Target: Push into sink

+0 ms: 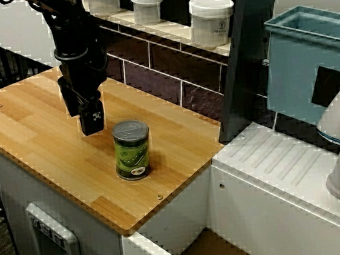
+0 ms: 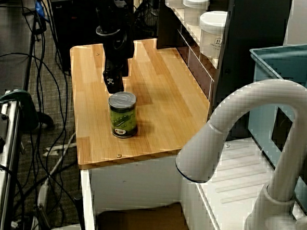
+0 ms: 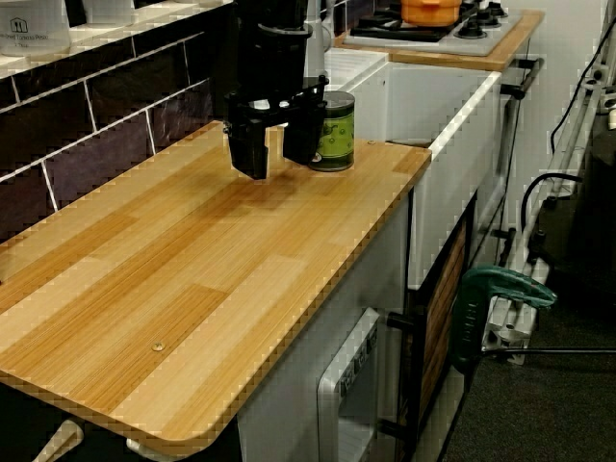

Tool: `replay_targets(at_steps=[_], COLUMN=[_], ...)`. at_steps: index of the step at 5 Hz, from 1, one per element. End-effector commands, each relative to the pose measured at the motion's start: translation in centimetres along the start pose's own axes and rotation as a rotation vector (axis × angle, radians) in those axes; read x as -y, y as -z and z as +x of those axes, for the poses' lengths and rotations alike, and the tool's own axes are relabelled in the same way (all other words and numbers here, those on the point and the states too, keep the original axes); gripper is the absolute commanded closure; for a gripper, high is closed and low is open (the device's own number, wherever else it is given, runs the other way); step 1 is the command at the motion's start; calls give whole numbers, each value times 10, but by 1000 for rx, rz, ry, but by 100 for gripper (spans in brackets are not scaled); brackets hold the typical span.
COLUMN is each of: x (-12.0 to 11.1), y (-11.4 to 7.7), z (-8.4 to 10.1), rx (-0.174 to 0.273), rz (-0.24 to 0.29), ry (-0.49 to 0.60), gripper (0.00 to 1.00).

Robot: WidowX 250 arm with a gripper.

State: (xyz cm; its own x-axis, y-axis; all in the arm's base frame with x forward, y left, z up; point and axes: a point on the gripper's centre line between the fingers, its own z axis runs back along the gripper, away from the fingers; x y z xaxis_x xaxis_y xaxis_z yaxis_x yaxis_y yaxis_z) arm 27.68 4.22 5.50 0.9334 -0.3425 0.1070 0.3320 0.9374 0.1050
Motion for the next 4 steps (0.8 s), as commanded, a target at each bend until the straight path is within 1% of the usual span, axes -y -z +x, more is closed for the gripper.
replay_targets(at_steps=[1, 2, 4], x=[13, 19, 42], y=[-4, -2, 3], z=[9, 10, 20], rx=[27, 23, 38], rz=[23, 23, 56], ry=[21, 30, 66], gripper=[0, 0, 0])
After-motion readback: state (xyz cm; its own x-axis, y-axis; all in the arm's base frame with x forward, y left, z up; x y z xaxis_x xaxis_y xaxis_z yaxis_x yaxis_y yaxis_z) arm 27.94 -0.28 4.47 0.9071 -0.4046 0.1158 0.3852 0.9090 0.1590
